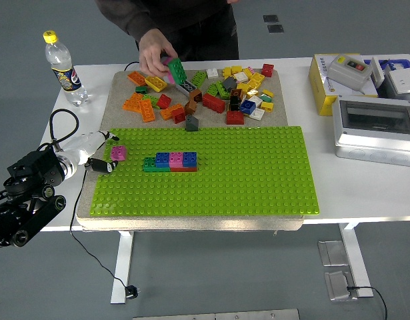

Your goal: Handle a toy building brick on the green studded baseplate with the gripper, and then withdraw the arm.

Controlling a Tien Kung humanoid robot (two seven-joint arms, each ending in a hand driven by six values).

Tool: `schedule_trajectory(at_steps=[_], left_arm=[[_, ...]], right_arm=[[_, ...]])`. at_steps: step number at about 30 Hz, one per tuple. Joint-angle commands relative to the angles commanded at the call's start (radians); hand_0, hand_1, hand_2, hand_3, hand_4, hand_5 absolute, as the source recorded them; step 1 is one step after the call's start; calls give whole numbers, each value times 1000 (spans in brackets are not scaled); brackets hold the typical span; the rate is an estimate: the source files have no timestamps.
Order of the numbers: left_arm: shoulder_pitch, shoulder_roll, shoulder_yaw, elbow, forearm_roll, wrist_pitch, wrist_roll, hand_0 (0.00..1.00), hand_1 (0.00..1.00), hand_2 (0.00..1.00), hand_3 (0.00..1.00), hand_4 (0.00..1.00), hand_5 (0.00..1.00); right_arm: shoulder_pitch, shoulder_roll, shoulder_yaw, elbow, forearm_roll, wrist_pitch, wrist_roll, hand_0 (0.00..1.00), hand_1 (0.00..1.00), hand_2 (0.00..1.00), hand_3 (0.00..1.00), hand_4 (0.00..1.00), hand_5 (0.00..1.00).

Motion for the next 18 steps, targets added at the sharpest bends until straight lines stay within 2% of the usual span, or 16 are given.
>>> schedule_trajectory(at_steps=[18], left_arm=[[-5,-9,4,23,-22,1,-6,998,990,998,811,607,241]], right_arm=[[2,1,3,1,-2,0,1,704,696,760,722,437,839]])
